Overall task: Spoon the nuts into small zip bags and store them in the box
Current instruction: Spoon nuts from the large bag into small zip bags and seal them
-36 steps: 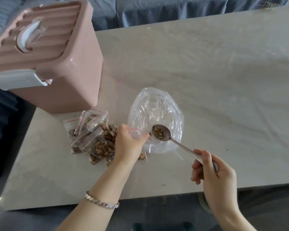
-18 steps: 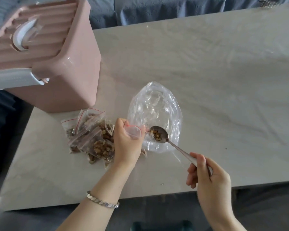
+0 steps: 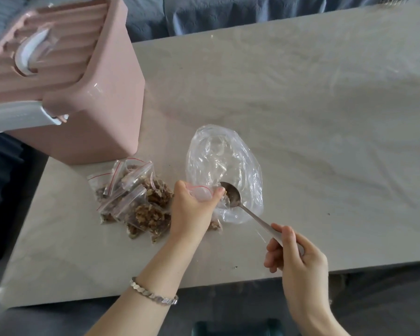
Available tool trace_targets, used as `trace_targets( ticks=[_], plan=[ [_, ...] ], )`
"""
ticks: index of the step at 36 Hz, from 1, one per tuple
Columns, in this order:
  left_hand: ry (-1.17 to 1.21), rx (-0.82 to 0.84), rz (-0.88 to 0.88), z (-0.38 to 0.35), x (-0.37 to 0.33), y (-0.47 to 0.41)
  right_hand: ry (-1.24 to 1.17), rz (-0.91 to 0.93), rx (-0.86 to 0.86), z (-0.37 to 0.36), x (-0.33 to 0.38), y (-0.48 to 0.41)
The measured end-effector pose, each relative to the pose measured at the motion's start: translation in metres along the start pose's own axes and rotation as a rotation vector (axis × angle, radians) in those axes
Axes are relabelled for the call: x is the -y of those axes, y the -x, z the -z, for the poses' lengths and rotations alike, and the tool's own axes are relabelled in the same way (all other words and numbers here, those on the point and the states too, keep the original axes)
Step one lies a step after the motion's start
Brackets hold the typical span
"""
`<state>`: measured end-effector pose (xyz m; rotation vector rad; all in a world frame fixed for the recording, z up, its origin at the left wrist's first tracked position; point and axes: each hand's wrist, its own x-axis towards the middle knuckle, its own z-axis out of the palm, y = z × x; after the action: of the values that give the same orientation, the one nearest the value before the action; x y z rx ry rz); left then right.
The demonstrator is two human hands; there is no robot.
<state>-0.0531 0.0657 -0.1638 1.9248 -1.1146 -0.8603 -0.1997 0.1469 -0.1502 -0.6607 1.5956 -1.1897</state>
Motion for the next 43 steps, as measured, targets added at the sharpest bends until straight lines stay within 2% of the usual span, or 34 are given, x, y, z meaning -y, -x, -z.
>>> trace_targets(
  ticks=[5,15,18,22,25,31,36,43],
  plan=[
    [-0.094,0.063,0.061,0.002,0.002,0.000,-0.004,0.002,0.006,-0.002,-0.002,0.003],
    [0.125,0.137,0.280,0.003,0.005,-0.011,0.027,0.027,-0.010,0.002,-0.002,0.002],
    [0.122,0.097,0.210,0.005,0.004,-0.010,0.045,0.035,-0.010,0.003,-0.003,0.001],
    [-0.061,0.012,-0.057,0.008,0.001,-0.009,0.075,0.040,0.002,0.003,-0.002,0.003],
    [-0.120,0.060,-0.163,0.009,-0.006,-0.005,0.080,0.042,0.004,0.001,-0.001,0.002],
    [-0.002,0.025,-0.026,0.010,-0.010,-0.010,0.044,0.027,-0.007,0.000,-0.002,0.001],
    [0.144,0.099,0.129,0.008,-0.012,-0.010,0.036,0.014,-0.004,-0.002,0.000,0.001],
    [0.068,0.129,0.076,0.007,-0.001,-0.015,0.013,-0.002,-0.029,-0.002,0.001,-0.002]
  ],
)
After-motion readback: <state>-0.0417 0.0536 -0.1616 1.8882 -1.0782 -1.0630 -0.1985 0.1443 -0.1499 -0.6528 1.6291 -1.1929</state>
